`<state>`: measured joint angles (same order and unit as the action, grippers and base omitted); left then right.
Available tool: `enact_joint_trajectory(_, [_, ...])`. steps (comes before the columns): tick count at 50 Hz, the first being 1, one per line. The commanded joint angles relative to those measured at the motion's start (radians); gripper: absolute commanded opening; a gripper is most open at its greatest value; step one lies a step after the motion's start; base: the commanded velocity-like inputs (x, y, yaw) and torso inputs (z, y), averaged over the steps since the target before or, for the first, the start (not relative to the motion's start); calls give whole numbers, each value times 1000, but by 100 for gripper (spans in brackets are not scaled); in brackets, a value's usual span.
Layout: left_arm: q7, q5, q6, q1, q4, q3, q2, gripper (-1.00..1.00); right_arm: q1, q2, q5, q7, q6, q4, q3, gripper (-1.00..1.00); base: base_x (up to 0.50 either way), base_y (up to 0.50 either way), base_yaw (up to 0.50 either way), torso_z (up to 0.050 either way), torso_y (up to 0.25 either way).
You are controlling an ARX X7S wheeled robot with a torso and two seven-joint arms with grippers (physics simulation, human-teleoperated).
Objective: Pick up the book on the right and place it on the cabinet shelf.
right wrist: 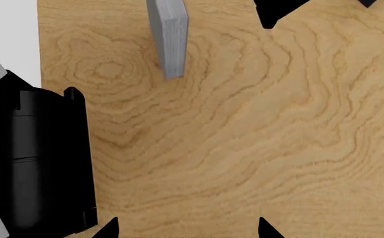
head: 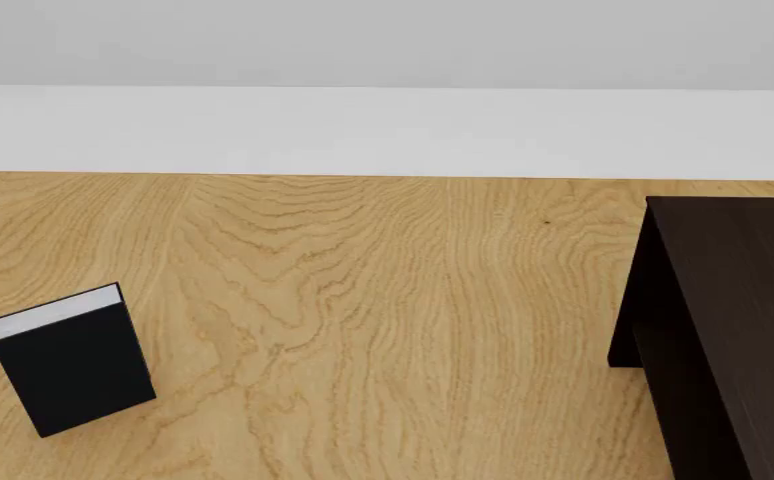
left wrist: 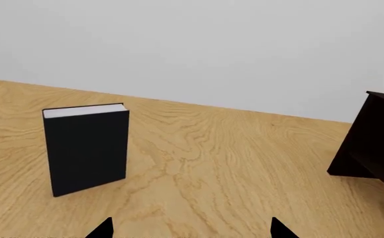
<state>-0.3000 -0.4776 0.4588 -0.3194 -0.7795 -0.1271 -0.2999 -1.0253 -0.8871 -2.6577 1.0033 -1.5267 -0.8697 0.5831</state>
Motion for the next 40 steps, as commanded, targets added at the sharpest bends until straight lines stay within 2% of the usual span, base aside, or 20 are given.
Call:
enact_joint_trajectory(1, [8, 4, -9, -10, 6, 10, 11, 100, 35, -12, 70, -51, -36, 0, -27, 100, 0, 0, 0, 0, 0])
enact_joint_trajectory(20, [-2, -1, -17, -11, 6, 8, 2, 100, 30, -86, 337, -372, -36, -54, -26, 100, 0, 0, 0, 0, 0])
enact_joint_trajectory(40, [-5, -8, -27, -8, 20, 6, -6, 100, 24, -133, 500, -525, -33, -81, 27, 100, 0, 0, 0, 0, 0])
